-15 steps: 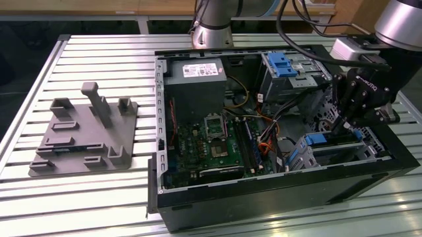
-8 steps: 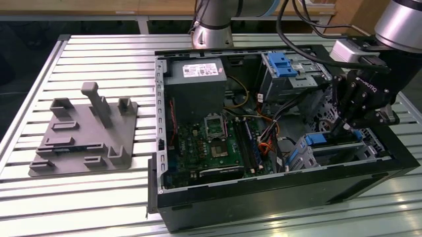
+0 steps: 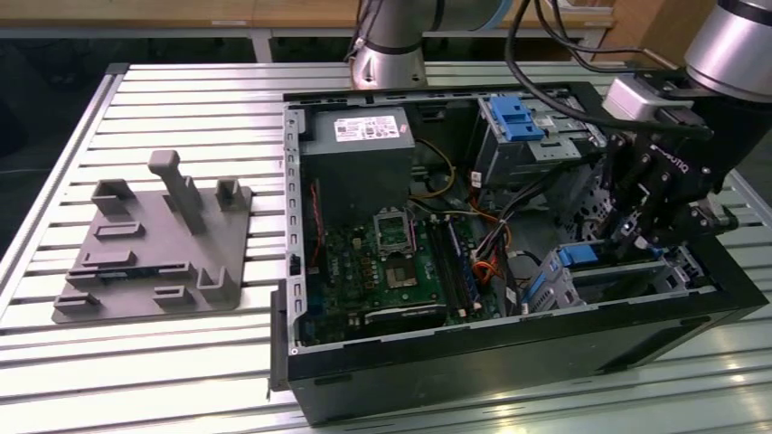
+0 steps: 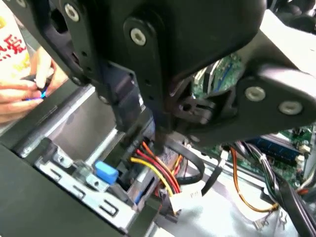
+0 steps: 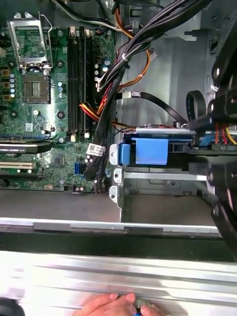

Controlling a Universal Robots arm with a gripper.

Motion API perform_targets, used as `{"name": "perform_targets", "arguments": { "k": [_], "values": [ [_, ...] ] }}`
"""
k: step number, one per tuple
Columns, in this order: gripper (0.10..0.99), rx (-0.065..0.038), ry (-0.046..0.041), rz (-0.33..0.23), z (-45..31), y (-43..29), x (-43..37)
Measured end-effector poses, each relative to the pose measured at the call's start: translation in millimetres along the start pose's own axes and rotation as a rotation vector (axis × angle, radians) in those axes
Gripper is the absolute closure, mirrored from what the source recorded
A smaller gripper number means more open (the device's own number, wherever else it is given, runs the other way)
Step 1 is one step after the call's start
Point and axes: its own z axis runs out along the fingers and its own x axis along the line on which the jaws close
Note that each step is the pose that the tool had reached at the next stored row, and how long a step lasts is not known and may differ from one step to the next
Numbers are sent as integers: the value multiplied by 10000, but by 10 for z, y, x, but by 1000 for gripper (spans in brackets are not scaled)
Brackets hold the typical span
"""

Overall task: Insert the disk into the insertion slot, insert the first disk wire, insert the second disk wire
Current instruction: 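Insert the second disk wire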

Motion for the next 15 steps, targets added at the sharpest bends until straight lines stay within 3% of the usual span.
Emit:
{"name": "perform_targets", "arguments": {
  "k": [1,2,8,9,10,13,15],
  "values": [
    [725,-1,-5,6,-23,1,3],
    [663,-2,-4,13,-56,3,7],
    [675,-15,-6,117,-364,21,47],
    [741,-16,-7,129,-408,24,53],
    [741,-17,-9,134,-453,26,58],
    [863,-18,-8,142,-589,34,76],
    [976,-18,-9,141,-617,37,79]
  ]
}}
